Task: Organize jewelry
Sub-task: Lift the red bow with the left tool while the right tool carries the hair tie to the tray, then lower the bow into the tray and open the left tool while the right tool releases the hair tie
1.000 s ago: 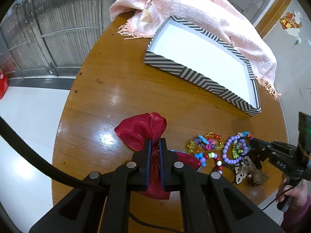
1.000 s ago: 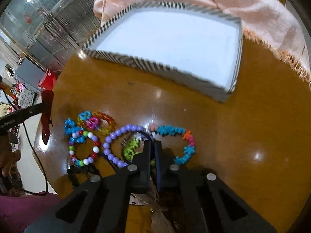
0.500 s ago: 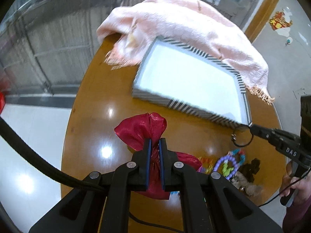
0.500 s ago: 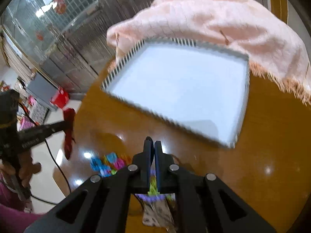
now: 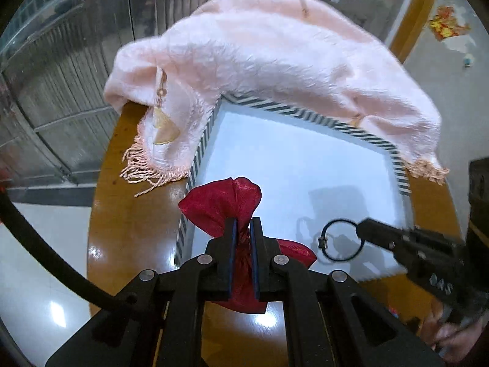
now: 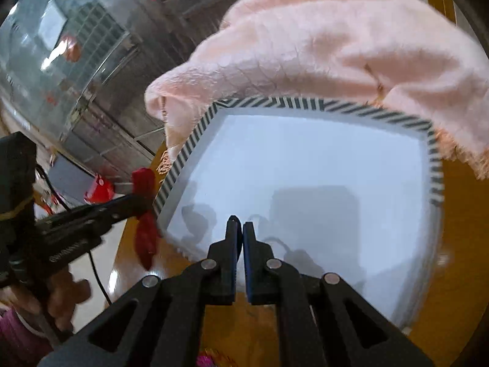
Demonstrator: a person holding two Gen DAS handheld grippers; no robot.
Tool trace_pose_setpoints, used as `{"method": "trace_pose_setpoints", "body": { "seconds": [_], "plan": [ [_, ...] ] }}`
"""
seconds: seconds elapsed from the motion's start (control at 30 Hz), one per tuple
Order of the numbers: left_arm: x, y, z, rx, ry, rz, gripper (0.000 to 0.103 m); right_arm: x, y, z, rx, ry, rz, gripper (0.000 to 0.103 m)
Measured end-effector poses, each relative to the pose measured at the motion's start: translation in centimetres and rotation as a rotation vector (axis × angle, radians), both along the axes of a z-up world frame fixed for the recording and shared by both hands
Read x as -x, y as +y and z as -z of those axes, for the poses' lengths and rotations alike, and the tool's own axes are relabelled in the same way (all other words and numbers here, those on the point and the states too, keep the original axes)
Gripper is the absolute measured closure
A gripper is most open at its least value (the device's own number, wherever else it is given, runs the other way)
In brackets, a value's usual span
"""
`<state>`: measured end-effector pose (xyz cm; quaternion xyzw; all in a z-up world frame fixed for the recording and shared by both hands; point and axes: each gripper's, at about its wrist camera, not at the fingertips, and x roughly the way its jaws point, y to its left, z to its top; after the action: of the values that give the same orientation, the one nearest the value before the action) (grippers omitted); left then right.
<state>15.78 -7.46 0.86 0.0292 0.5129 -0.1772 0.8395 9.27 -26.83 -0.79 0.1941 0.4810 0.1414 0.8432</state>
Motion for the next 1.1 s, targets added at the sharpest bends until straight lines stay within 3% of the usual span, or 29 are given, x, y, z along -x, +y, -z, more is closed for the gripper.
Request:
{"method": "trace_pose_setpoints", "body": {
  "seconds": [0.27,0.7,0.73,0.87,0.93,1.03,1.1],
  "plan": [
    [-2.6,-0.2,5.2,-0.057,0.124,-0.027,0.101,-2.9,2.2,4.8,-0.018,0.108,-0.046,0.099],
    [3.5,2.0,5.9,-0.015,0.182,-0.03,0.101,-0.5,4.4,6.1,0.027,0.187,-0.175,0.099],
    [3.8,1.8,5.7,-0.024,0.172,-0.03,0.101,-0.2,4.5,6.0,0.038,0.187,-0.17,0.097],
    [4.6,1.6,5.2,-0.061,0.133,-0.05,0.091,0.1,4.1,5.1,0.067,0.16,-0.123,0.069],
    [4.7,1.8,4.5,-0.044,0.119,-0.066,0.078,0.6,3.7,4.2,0.072,0.13,-0.11,0.069],
    [5.6,2.1,3.1,-0.051,0.071,-0.074,0.076,1.6,3.2,2.1,0.117,0.066,-0.1,0.068],
    [6.3,2.3,2.3,-0.057,0.048,-0.079,0.076,2.7,3.1,0.6,0.152,0.018,-0.102,0.062]
  ]
}}
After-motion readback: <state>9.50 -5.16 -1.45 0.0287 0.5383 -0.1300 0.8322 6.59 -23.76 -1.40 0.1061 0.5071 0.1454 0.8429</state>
